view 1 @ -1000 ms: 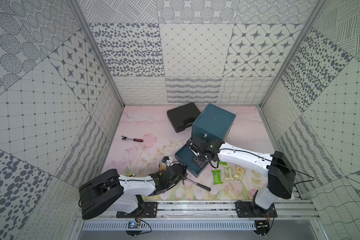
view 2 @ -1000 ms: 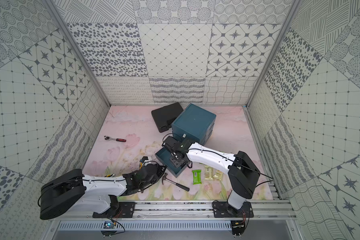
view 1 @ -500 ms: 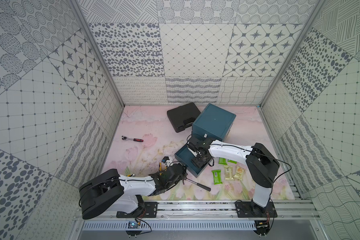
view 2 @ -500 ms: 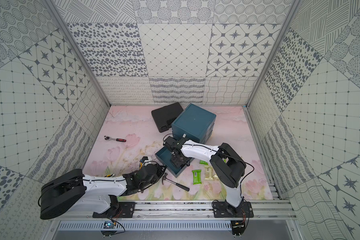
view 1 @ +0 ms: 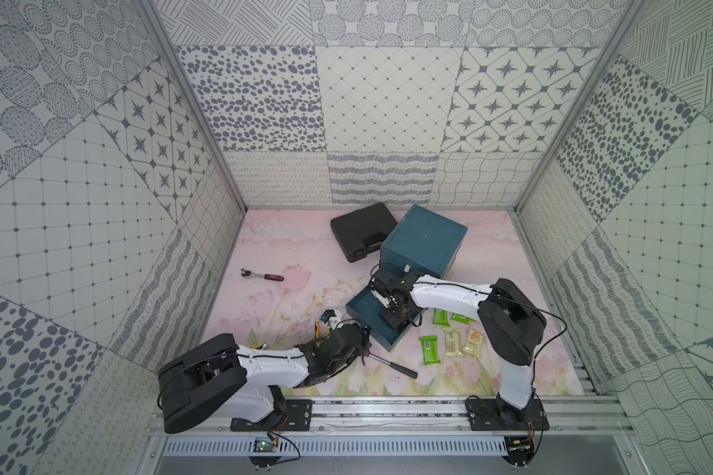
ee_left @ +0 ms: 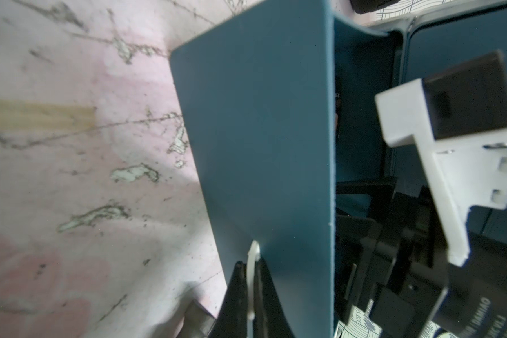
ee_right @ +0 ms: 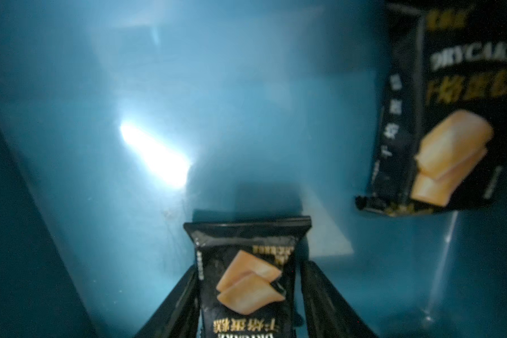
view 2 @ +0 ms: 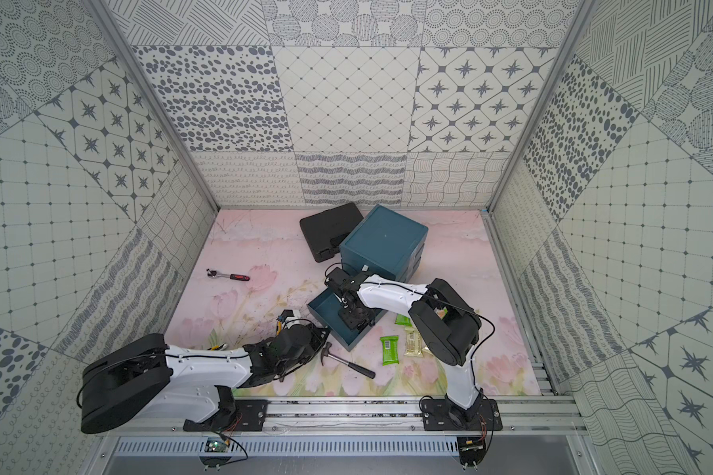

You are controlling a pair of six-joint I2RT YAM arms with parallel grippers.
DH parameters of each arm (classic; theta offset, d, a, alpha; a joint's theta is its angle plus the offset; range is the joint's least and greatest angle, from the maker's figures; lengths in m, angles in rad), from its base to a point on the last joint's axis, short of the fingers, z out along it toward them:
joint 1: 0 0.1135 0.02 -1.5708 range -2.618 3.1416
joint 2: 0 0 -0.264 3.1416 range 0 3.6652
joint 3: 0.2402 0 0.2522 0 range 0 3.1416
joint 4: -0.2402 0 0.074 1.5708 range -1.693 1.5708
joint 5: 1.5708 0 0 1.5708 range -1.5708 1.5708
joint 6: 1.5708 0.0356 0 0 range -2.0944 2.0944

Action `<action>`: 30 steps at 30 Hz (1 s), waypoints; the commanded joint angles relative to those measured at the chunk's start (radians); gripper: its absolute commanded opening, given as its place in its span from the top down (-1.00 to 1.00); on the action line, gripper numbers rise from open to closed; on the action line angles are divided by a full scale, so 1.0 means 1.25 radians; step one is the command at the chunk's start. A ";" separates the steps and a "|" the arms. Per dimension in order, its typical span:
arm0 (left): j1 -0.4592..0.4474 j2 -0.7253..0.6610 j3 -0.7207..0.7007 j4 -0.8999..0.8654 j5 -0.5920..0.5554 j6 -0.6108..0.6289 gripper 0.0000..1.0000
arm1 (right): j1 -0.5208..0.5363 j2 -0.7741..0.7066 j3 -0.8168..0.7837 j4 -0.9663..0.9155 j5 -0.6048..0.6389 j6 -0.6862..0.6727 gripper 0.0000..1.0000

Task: Take the cookies out of the drawer
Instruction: Pick up the cookie from the drawer, then place the cookie at the center of the board.

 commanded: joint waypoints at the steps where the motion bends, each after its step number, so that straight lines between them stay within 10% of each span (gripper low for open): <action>1: -0.002 0.006 0.004 -0.024 -0.020 0.007 1.00 | -0.002 0.025 0.005 0.017 0.004 -0.007 0.00; 30: -0.002 0.011 0.010 -0.025 -0.022 0.005 1.00 | 0.021 -0.499 0.015 -0.180 0.166 0.153 0.35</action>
